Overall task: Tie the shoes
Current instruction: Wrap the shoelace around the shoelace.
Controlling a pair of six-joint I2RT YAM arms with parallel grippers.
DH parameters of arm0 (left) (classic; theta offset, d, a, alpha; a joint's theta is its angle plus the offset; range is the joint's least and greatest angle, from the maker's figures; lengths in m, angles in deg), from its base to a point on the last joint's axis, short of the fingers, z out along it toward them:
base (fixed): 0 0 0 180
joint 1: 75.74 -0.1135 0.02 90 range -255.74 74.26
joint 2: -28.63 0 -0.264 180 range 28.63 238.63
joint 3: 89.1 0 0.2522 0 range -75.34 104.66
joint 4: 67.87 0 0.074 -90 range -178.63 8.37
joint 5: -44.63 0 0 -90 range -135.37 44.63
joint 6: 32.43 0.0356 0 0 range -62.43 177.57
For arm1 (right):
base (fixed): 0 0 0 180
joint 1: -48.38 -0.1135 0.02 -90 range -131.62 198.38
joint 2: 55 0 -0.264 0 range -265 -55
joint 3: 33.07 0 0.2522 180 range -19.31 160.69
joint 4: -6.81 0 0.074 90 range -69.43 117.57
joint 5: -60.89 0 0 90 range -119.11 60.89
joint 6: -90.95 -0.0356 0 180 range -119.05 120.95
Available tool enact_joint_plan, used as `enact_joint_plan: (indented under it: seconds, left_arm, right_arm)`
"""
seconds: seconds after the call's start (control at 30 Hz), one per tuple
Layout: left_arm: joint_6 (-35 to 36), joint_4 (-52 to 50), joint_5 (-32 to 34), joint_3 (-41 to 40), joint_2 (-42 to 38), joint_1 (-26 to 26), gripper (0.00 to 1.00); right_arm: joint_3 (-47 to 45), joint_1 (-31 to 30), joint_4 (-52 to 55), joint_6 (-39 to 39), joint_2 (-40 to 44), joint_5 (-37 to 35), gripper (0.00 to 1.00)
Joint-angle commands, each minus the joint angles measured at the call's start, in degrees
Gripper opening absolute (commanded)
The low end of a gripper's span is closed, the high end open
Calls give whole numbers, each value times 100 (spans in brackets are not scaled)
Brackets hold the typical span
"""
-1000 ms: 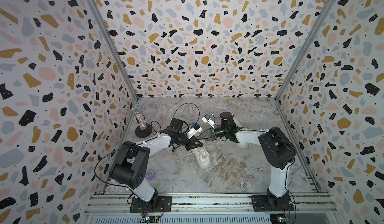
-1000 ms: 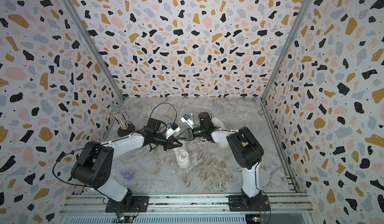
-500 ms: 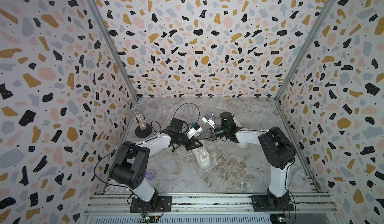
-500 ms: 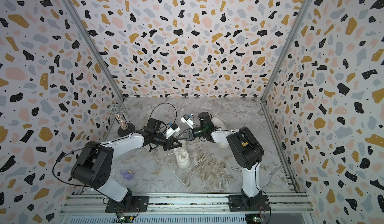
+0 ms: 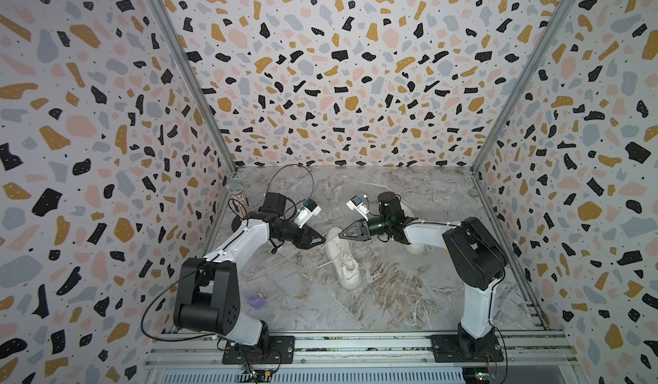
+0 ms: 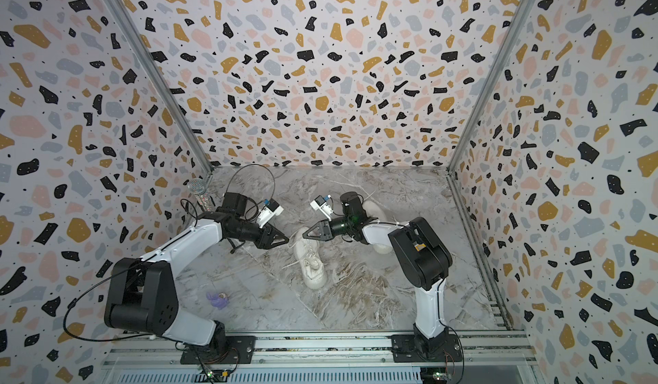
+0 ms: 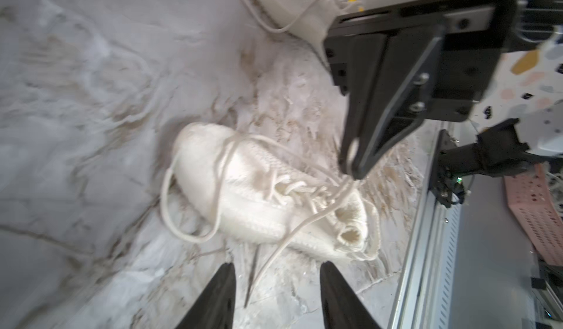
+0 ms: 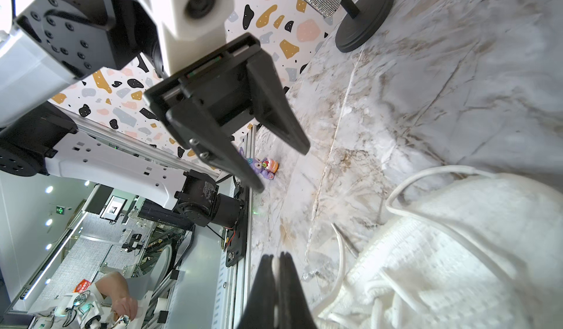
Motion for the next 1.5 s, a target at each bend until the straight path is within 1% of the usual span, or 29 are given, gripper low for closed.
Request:
enact_joint_plan:
  seconds: [0.0,0.07,0.17,0.3,0.43,0.57,0.73,0.9,1.07,1.17,1.33,1.4,1.43,1.47]
  left_arm:
    - [-190,-451,884,515,483,31,46]
    - [-290,-559,1079,776,791,44,46]
    - [-355,-757,1537,1262,1234,165,46]
    - [-339,-802,2291,1606,1620,525,46]
    - [-394,-937,2832,1886,1989,801,45]
    - [-510,-973,3083,2054,2267,920,44]
    - [-593,-984,3250,2186,2530,1055,41]
    - [-671,-976,3289,2249,2691,1151,40]
    - [-757,-976,3500,2285,2809,1251,38]
    - [-811,-966,3672,2283,2901,1319,32]
    - [-884,-802,3701,2115,2884,1324,13]
    - [-894,-756,3525,2027,2717,1275,3]
    - [-893,-761,3380,2005,2596,1233,0]
    - [-870,-764,3162,1970,2426,1166,0]
  right_arm:
    - [39,16,33,92,276,-14,0]
    - [41,13,61,112,283,-19,0]
    - [39,17,150,196,296,-46,0]
    - [41,17,176,206,291,-42,0]
    - [51,17,182,206,274,-51,0]
    - [42,17,185,206,261,-47,0]
    - [42,22,178,201,256,-50,0]
    - [41,25,202,212,236,-51,0]
    - [50,34,196,211,221,-61,0]
    - [49,43,205,215,221,-68,0]
    - [29,52,244,233,238,-115,0]
    - [0,60,291,252,271,-181,0]
    - [-2,60,315,258,290,-215,0]
    - [-13,60,403,280,321,-296,0]
